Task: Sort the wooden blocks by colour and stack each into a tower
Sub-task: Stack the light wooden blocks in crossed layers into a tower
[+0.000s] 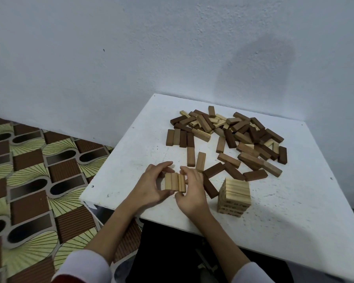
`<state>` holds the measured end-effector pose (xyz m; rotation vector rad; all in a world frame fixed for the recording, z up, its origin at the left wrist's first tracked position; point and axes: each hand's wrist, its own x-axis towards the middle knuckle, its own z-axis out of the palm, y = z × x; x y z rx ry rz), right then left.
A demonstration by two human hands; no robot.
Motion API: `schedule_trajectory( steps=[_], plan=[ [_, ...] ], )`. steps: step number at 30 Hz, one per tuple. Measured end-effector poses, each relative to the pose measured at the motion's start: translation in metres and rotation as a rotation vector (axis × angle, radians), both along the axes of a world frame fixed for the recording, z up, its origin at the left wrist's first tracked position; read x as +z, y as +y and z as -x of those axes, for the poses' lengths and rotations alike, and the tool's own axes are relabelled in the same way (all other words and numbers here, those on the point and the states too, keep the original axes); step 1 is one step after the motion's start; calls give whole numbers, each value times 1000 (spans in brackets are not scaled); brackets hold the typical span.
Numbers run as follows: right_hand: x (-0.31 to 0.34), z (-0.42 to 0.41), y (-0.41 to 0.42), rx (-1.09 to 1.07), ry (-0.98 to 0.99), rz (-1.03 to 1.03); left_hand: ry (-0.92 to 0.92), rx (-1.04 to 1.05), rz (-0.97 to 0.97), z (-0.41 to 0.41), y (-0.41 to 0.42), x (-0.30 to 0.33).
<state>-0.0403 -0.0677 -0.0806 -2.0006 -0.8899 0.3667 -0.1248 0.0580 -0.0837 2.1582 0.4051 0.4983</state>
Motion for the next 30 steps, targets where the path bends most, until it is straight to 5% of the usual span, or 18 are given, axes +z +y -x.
schedule_trajectory(
  steps=[30],
  plan=[
    [-4,-3,-2,69,-34,-17,66,-52,86,1,7,3]
  ],
)
